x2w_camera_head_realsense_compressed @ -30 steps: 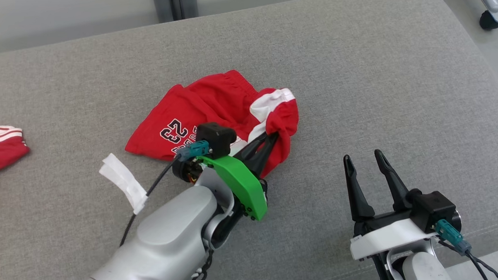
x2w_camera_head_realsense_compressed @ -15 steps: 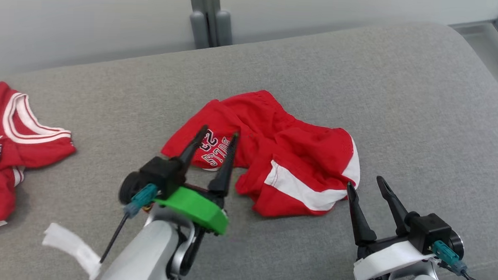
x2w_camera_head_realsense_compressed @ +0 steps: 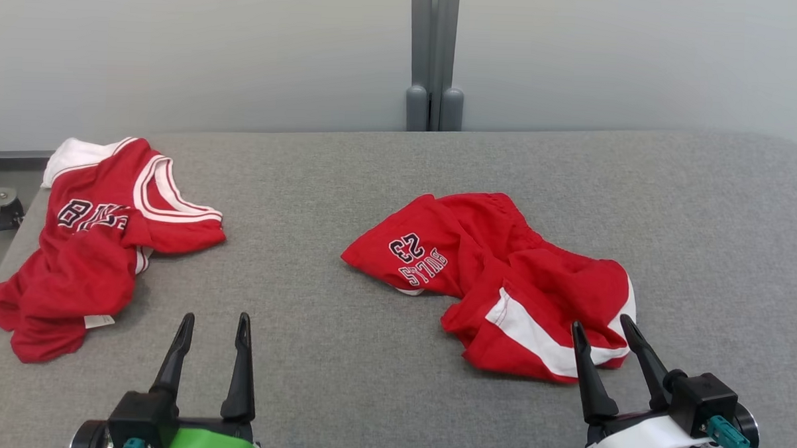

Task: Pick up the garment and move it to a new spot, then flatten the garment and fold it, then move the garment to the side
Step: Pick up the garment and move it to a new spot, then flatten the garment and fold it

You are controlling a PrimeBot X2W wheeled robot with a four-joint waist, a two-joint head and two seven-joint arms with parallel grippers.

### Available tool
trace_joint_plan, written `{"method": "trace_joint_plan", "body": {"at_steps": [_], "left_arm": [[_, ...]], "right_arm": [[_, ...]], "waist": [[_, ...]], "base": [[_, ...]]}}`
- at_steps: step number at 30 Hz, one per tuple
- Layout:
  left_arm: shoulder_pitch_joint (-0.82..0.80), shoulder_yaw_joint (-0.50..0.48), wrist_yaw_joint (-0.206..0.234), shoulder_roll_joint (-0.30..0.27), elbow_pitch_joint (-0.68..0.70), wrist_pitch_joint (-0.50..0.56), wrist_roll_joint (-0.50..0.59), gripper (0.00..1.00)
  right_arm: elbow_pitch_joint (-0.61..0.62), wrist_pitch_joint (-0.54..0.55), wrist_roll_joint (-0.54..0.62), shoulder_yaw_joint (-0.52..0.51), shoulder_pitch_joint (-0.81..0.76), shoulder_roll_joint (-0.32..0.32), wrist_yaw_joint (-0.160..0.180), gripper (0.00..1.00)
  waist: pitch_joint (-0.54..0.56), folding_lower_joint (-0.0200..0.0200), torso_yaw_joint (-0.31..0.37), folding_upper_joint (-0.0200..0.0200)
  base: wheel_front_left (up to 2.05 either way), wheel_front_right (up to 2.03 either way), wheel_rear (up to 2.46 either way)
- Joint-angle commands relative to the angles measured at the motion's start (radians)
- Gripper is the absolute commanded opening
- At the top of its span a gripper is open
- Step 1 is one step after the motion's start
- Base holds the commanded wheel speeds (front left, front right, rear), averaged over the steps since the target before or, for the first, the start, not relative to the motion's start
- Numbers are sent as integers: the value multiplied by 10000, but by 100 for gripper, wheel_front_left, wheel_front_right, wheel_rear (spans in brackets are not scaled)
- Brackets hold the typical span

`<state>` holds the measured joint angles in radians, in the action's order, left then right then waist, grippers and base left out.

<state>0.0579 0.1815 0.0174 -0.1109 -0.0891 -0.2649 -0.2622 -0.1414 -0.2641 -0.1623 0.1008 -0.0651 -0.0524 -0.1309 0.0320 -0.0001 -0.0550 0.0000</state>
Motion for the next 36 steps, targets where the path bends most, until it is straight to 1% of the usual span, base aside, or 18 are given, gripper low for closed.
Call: {"method": "trace_joint_plan", "body": {"at_steps": [1, 5, 9, 13, 26, 36], "left_arm": [[359, -189, -116, 97, 89, 10, 190, 100], [919, -507, -447, 381, 267, 10, 454, 100], [1215, -436, -903, 522, 343, 8, 661, 100], [1255, -376, -1091, 566, 361, 9, 844, 100], [719, -284, -1215, 603, 256, 9, 971, 100], [874, -227, -1099, 603, 14, 9, 817, 100]], "right_arm": [[32, -6, 23, -27, -194, -18, 3, 100], [38, -6, 18, -33, -384, -4, 3, 100], [51, -6, 9, 45, -458, 2, 3, 100], [75, -6, 39, 68, -534, 5, 3, 100], [247, -6, -68, -343, -775, 13, 3, 100], [284, -6, -97, -354, -858, 15, 3, 100]], "waist": [[390, 1, -402, 0], [450, 1, -464, 0], [483, 1, -455, 0], [515, 1, -402, 0], [474, 1, -218, 0], [414, 1, -68, 0]], "base": [[0, 0, 0], [0, 0, 0], [0, 0, 0], [0, 0, 0], [0, 0, 0], [0, 0, 0]]}}
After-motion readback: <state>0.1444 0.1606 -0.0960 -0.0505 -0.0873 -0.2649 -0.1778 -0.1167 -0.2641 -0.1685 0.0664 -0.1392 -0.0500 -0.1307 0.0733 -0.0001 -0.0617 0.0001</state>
